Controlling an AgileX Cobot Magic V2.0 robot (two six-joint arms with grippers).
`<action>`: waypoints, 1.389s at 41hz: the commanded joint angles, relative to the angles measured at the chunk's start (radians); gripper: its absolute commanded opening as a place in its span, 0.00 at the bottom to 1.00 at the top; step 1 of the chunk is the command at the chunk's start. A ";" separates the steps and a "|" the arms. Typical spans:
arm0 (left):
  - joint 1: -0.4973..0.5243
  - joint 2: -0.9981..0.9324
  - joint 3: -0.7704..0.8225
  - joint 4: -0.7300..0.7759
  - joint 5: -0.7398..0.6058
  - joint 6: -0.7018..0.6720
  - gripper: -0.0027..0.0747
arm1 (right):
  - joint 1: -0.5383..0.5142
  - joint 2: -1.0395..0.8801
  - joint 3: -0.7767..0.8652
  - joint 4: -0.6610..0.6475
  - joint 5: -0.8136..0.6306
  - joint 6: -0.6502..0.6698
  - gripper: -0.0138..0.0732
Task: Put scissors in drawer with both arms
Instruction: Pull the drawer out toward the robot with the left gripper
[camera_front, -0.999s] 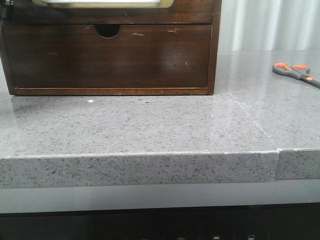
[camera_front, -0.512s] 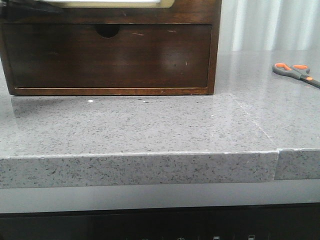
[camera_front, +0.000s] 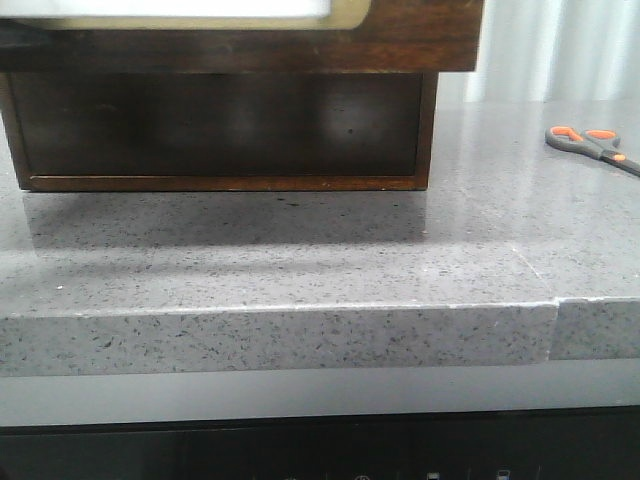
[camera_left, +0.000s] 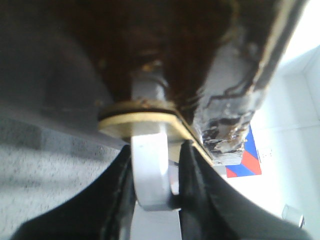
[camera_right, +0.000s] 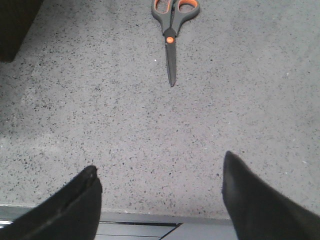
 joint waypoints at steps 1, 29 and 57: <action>-0.005 -0.051 -0.014 -0.026 0.116 0.042 0.15 | 0.002 0.005 -0.034 -0.001 -0.057 -0.011 0.77; -0.005 -0.119 -0.014 0.132 0.044 0.042 0.69 | 0.002 0.005 -0.034 -0.001 -0.057 -0.011 0.77; -0.005 -0.394 -0.393 1.399 -0.101 -0.576 0.67 | 0.002 0.005 -0.034 -0.001 -0.057 -0.011 0.77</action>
